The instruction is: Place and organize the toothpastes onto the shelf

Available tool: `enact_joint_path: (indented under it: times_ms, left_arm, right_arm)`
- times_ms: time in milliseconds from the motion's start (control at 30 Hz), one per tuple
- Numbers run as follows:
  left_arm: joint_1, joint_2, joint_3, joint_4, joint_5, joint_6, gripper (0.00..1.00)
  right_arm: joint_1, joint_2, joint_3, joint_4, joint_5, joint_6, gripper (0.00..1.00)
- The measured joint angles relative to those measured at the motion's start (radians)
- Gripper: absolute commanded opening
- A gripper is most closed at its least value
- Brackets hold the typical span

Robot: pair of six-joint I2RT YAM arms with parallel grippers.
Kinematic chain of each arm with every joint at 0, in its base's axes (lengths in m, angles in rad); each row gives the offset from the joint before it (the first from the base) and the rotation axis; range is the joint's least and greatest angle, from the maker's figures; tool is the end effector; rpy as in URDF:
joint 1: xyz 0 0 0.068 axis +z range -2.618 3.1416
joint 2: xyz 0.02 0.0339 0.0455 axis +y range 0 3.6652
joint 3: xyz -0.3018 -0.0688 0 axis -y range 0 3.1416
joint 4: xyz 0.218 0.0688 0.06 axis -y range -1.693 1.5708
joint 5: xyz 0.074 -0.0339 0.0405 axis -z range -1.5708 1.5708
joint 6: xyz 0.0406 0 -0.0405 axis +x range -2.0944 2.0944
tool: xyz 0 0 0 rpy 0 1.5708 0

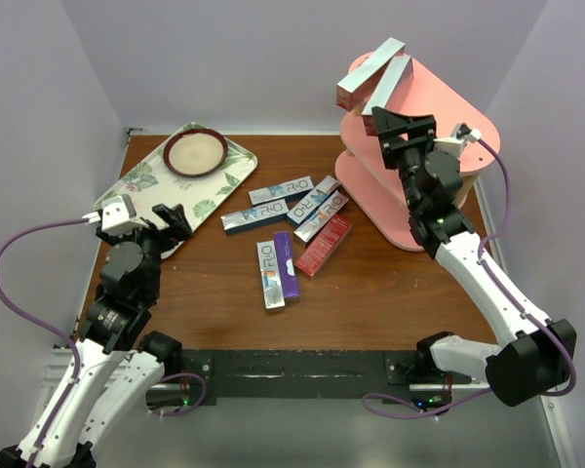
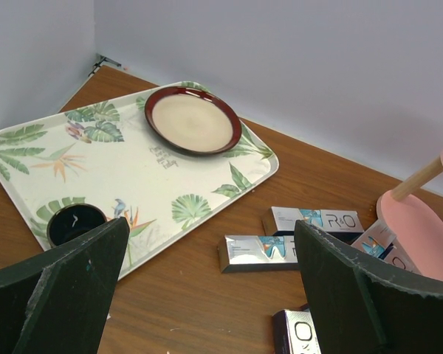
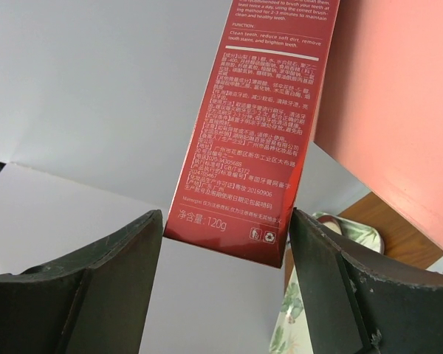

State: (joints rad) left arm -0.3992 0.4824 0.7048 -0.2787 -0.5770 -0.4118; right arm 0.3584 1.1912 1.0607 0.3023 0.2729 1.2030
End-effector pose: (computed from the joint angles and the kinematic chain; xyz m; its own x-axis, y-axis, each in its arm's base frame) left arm 0.0638 -0.0029 0.3540 0.0230 -0.3738 -0.9272 -0.1821 0.9104 -0.3715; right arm 0.2319 0.0752 0.4443 -0.0256 0.9500 -0.3113 -0.1814 0.3018 0.9360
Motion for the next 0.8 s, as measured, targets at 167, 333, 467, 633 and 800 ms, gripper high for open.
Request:
enact_joint_path:
  times_ms: [167,333,467,633,800]
  left_arm:
    - [0.0,0.001,0.0,0.0,0.006,0.0,1.0]
    - [0.006,0.002,0.0,0.0,0.013,0.0,1.0]
    - [0.007,0.003,0.0,0.0,0.018,0.0,1.0]
    - [0.009,0.003,0.0,0.0,0.023,0.0,1.0]
    - [0.012,0.003,0.0,0.0,0.024,0.0,1.0]
  right_arm:
    - [-0.001,-0.005,-0.006,0.011,-0.003,0.019,0.79]
    - [-0.001,-0.012,-0.007,0.012,-0.007,0.031,0.82]
    - [-0.001,-0.019,-0.01,0.008,-0.008,0.035,0.82]
    - [-0.001,-0.044,-0.031,0.006,-0.008,0.036,0.83]
    - [-0.002,-0.073,-0.056,0.009,-0.004,0.039,0.84]
